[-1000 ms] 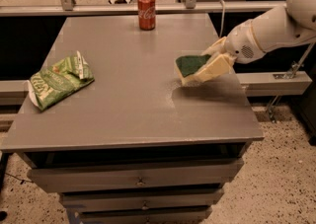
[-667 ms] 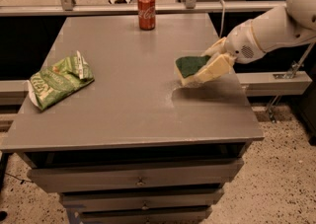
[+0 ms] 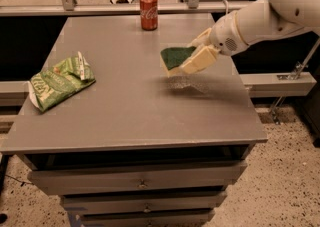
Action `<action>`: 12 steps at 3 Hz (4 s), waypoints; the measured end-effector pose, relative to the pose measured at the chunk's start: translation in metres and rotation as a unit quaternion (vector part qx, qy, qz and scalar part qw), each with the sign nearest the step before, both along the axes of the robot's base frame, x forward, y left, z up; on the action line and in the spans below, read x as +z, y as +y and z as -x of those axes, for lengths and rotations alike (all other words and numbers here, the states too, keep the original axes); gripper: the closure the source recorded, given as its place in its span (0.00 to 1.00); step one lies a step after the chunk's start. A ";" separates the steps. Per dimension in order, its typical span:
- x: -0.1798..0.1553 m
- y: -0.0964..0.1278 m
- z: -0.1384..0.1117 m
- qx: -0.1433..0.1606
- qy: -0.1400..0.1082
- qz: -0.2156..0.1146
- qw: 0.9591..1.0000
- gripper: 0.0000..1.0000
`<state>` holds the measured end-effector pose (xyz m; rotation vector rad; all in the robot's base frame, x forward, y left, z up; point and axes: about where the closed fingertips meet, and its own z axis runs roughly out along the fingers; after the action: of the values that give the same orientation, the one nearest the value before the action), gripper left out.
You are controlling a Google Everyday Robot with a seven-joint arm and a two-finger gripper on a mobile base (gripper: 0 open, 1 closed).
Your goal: Move sponge near green jalapeno chip bag
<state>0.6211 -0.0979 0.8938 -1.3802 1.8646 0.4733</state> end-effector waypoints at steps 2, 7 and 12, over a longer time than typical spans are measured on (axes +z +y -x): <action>0.005 0.102 -0.043 0.045 -0.050 0.022 0.997 1.00; -0.036 0.216 -0.049 0.113 -0.040 0.024 0.993 0.28; -0.008 0.086 -0.049 0.068 -0.034 -0.096 0.992 0.00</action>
Offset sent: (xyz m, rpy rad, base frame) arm 0.0699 0.1615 -0.0067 -0.1022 -0.1521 0.1363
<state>0.6705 -0.0120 0.8859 -1.3803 1.6321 0.6497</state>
